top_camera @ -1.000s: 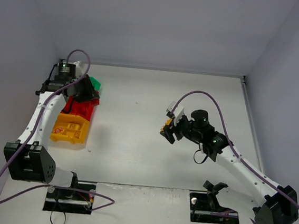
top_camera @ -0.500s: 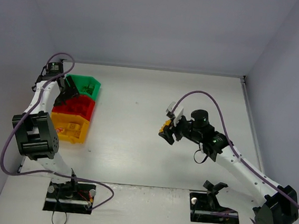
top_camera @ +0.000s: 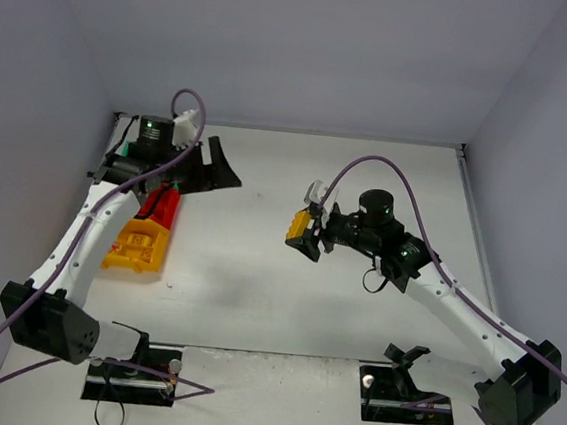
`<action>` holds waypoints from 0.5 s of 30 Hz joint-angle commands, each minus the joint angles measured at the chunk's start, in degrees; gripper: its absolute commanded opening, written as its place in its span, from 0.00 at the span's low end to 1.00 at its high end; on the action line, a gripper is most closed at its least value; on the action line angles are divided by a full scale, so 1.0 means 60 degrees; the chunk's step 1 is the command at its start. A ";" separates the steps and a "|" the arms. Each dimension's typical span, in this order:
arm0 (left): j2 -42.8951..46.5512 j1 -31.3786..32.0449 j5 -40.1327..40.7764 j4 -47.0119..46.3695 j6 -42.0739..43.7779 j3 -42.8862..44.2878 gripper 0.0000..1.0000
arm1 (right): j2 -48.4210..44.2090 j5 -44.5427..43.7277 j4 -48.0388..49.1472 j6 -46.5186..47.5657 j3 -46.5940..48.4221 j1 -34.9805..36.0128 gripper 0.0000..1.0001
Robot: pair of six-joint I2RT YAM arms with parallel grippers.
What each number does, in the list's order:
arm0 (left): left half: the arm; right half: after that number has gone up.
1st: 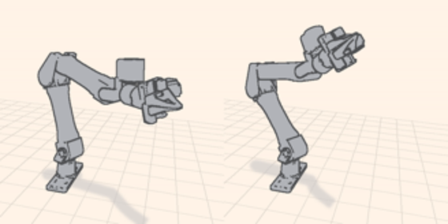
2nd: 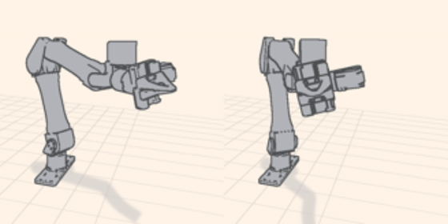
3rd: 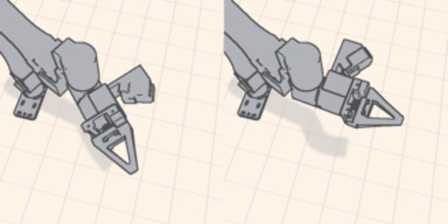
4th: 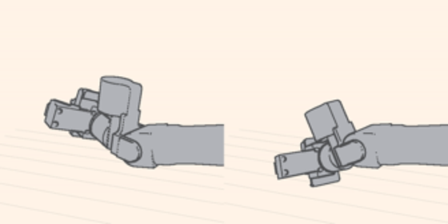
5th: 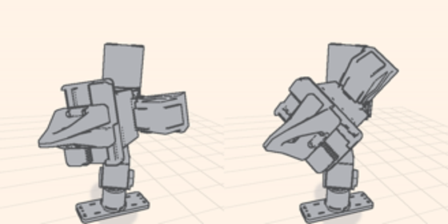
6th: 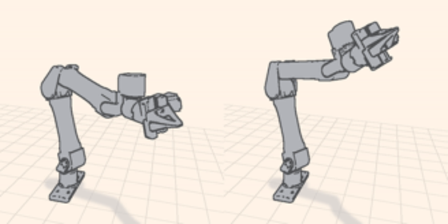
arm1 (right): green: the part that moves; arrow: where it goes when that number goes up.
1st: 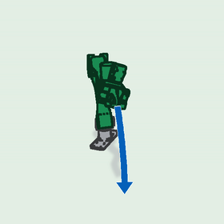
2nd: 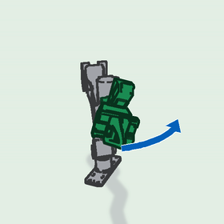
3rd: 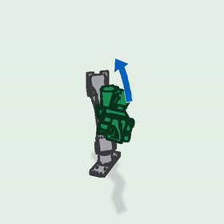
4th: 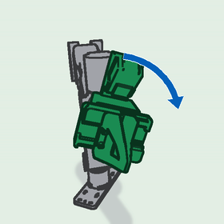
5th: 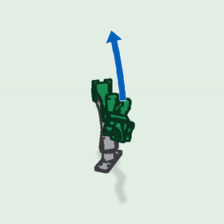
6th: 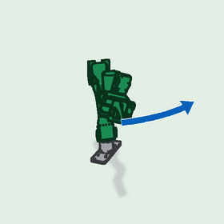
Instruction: Sort the legos into containers by color
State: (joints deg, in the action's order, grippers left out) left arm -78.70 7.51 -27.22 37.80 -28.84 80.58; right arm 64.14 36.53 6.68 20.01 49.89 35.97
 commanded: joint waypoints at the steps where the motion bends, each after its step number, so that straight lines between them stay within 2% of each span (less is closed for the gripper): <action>1: 0.0839 0.1031 -0.2301 -0.0805 -0.1183 -0.0332 0.74 | 0.0296 0.0722 0.0777 0.0400 0.0781 0.0201 0.10; 4: 0.1249 0.2405 -0.2406 -0.1231 -0.1783 -0.0320 0.74 | 0.0617 0.0766 0.0791 0.0444 0.1103 0.0333 0.10; 15: 0.1090 0.3684 -0.2055 -0.1452 -0.1902 -0.0392 0.74 | 0.1161 0.0854 0.0821 0.0415 0.1631 0.0715 0.11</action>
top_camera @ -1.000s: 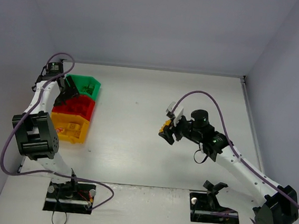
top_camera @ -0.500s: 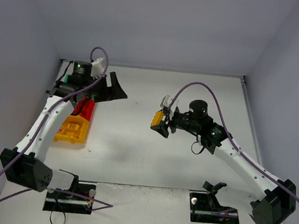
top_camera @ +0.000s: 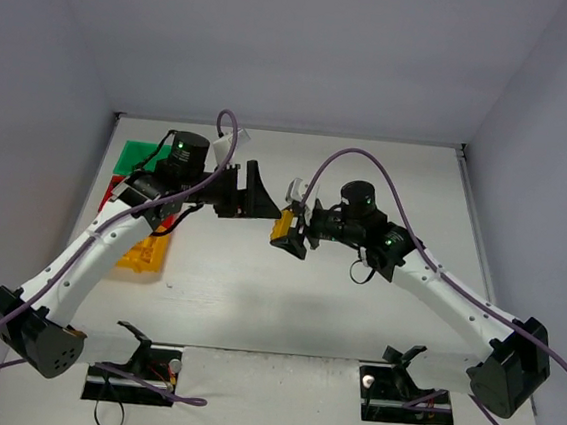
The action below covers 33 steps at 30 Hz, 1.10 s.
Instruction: Sort the legos into containers by color
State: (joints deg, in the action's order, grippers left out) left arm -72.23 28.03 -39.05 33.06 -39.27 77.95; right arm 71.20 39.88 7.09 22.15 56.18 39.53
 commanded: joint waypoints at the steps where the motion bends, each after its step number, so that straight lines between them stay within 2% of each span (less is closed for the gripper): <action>1: -0.0032 0.0352 0.0003 -0.0690 -0.0179 0.0001 0.74 | -0.0016 0.0297 0.0766 0.0058 0.0611 0.0135 0.11; 9: -0.0486 0.0909 0.0604 -0.0749 -0.0150 0.0015 0.71 | 0.0057 0.0356 0.0941 -0.0074 0.0641 0.0341 0.12; 11: -0.0603 0.1011 0.0780 -0.0749 -0.0165 0.0016 0.65 | 0.0072 0.0370 0.0986 -0.0118 0.0641 0.0370 0.12; 12: -0.0647 0.1012 0.0795 -0.0764 -0.0150 0.0016 0.61 | 0.0086 0.0385 0.1044 -0.0132 0.0627 0.0384 0.12; 16: -0.0750 0.1085 0.0941 -0.0881 -0.0194 -0.0072 0.30 | 0.0174 0.0370 0.1103 -0.0162 0.0612 0.0443 0.12; 17: -0.0750 0.1085 0.1000 -0.0924 -0.0223 -0.0101 0.17 | 0.0175 0.0341 0.1118 -0.0191 0.0612 0.0458 0.13; 19: -0.0692 0.1100 0.1087 -0.0954 -0.0223 -0.0160 0.06 | 0.0175 0.0253 0.1162 -0.0206 0.0568 0.0458 0.14; 20: -0.0648 0.1100 0.1306 -0.0896 -0.0209 -0.0218 0.00 | 0.0160 0.0195 0.1147 -0.0206 0.0539 0.0458 0.17; 23: -0.0473 0.1056 0.1832 -0.0648 -0.0151 -0.0423 0.00 | 0.0116 -0.0258 0.1147 -0.0337 0.0436 0.0458 0.58; 24: -0.0429 0.1027 0.2024 -0.0545 -0.0121 -0.0482 0.00 | 0.0087 -0.0419 0.1162 -0.0381 0.0392 0.0443 0.78; 27: -0.0136 0.0618 0.2463 -0.0339 -0.0106 -0.0963 0.00 | -0.0118 -0.1283 0.1162 -0.0703 0.0158 0.0370 1.00; 31: 0.0536 -0.0816 0.3064 0.0084 -0.0223 -0.1916 0.00 | -0.0498 -0.1856 0.1103 -0.1273 -0.0266 0.0078 1.00; 33: 0.0801 -0.2031 0.3561 0.0465 -0.0252 -0.2224 0.00 | -0.0762 -0.2220 0.1060 -0.1435 -0.0588 -0.0040 1.00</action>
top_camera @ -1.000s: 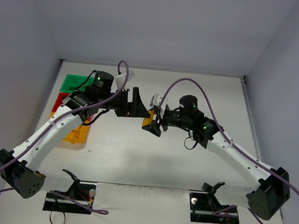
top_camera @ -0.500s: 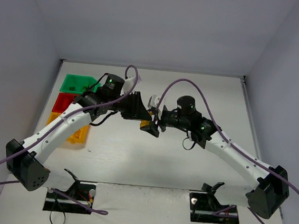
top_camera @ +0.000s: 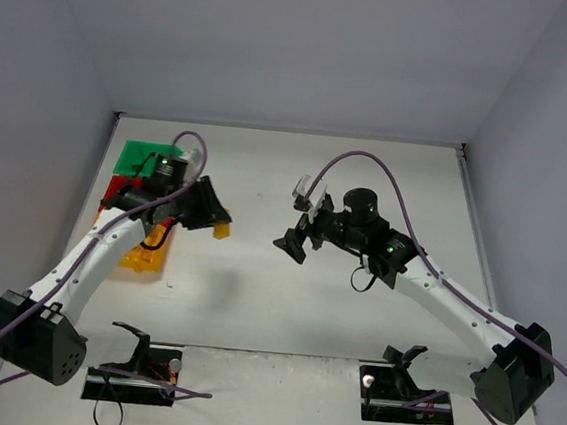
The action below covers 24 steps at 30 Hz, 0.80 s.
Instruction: Sort the legos into containers by color
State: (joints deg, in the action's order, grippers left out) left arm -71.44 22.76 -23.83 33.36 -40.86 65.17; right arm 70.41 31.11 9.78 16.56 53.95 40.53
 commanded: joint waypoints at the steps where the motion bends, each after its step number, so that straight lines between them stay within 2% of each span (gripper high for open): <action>1: 0.0918 -0.1563 0.1536 0.0575 0.0013 -0.0385 0.00 | -0.0704 -0.0994 0.0582 -0.0620 -0.0319 -0.0266 1.00; 2: 0.1051 -0.2380 0.1773 0.0809 0.0071 -0.0518 0.00 | -0.0865 -0.1489 0.0495 -0.0809 -0.0407 -0.0295 1.00; 7: 0.1360 -0.4567 0.3120 0.1075 0.0204 -0.1163 0.01 | -0.1334 -0.2752 0.0421 -0.1367 -0.1051 -0.0398 1.00; 9: 0.1127 -0.5443 0.3313 0.0886 0.0204 -0.1266 0.04 | -0.1525 -0.3132 0.0377 -0.1689 -0.1242 -0.0427 1.00; 11: 0.0892 -0.5974 0.3371 0.0695 0.0233 -0.1398 0.12 | -0.1657 -0.3325 0.0304 -0.1938 -0.1331 -0.0471 1.00; 13: 0.0570 -0.6590 0.3474 0.0549 0.0262 -0.1413 0.15 | -0.1803 -0.3340 0.0260 -0.2173 -0.1477 -0.0501 1.00; 14: 0.0496 -0.6751 0.3576 0.0519 0.0248 -0.1398 0.23 | -0.1862 -0.3369 0.0230 -0.2275 -0.1507 -0.0486 1.00; 16: 0.0393 -0.6958 0.3664 0.0489 0.0248 -0.1355 0.33 | -0.2052 -0.3457 0.0128 -0.2349 -0.1638 -0.0501 1.00; 17: 0.0393 -0.6973 0.3781 0.0518 0.0248 -0.1296 0.44 | -0.2125 -0.3544 0.0084 -0.2393 -0.1668 -0.0486 1.00; 19: 0.0480 -0.6973 0.3884 0.0621 0.0277 -0.1281 0.56 | -0.2315 -0.3836 -0.0047 -0.2495 -0.1712 -0.0501 1.00; 20: 0.0539 -0.6973 0.3885 0.0621 0.0292 -0.1310 0.68 | -0.2374 -0.3925 -0.0092 -0.2525 -0.1712 -0.0515 1.00; 23: 0.0817 -0.6987 0.3885 0.0709 0.0365 -0.1281 0.83 | -0.2492 -0.4305 -0.0194 -0.2613 -0.1683 -0.0515 1.00; 24: 0.0861 -0.6973 0.3856 0.0781 0.0394 -0.1237 0.84 | -0.2507 -0.4394 -0.0224 -0.2642 -0.1639 -0.0515 1.00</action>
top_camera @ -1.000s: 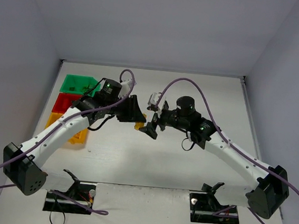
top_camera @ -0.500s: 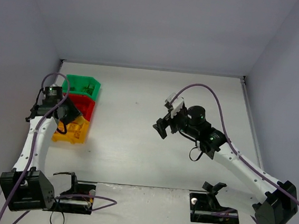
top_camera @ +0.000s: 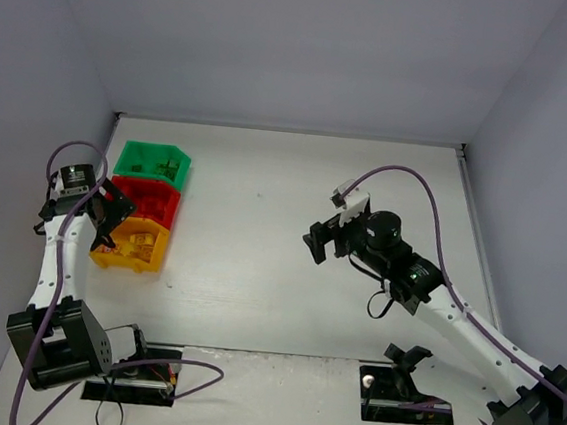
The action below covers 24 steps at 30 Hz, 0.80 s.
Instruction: Sort the legos into containers by color
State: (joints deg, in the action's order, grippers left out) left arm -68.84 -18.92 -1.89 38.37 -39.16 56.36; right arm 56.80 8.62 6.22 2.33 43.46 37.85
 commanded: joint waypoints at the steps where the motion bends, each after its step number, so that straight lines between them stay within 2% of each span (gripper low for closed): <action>1: 0.0501 -0.0026 0.0111 -0.0023 0.0197 0.0275 0.85 | -0.0223 -0.1096 0.0268 -0.0401 0.0153 -0.0082 1.00; 7: 0.1262 0.0426 -0.1237 -0.0110 0.0841 0.0816 0.85 | -0.0413 -0.3046 -0.0054 -0.1398 0.0797 -0.0097 1.00; 10: 0.1789 0.1626 -0.1311 -0.0213 0.1221 0.1225 0.85 | -0.0588 -0.4348 -0.0201 -0.1632 0.1061 -0.0170 1.00; 11: 0.2008 0.2325 -0.1296 -0.0213 0.1310 0.1329 0.85 | -0.0632 -0.4961 -0.0288 -0.2039 0.1120 -0.0184 1.00; 13: 0.2287 0.2988 -0.1253 -0.0286 0.1471 0.1621 0.85 | -0.0881 -0.4444 -0.0319 -0.1796 0.1164 -0.0475 0.91; 14: 0.2579 0.3760 -0.1180 -0.0403 0.1516 0.1666 0.85 | -0.0998 -0.3541 -0.0290 -0.1243 0.1193 -0.0593 0.90; 15: 0.2741 0.4073 -0.1150 -0.0476 0.1560 0.1725 0.85 | -0.1144 -0.3503 -0.0246 -0.1064 0.1281 -0.0682 1.00; 17: 0.3194 0.4659 -0.1179 -0.0695 0.1633 0.1827 0.85 | -0.1335 -0.4129 -0.0245 -0.1802 0.1267 -0.0697 1.00; 24: 0.4250 0.7191 -0.1136 -0.1165 0.1809 0.1448 0.85 | -0.1775 -0.4834 -0.1664 -0.2219 0.1648 -0.0712 1.00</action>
State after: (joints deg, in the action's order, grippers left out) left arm -44.53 20.05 -9.32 35.66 -30.04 65.12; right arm 46.59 -16.08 -1.93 -8.75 50.94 33.74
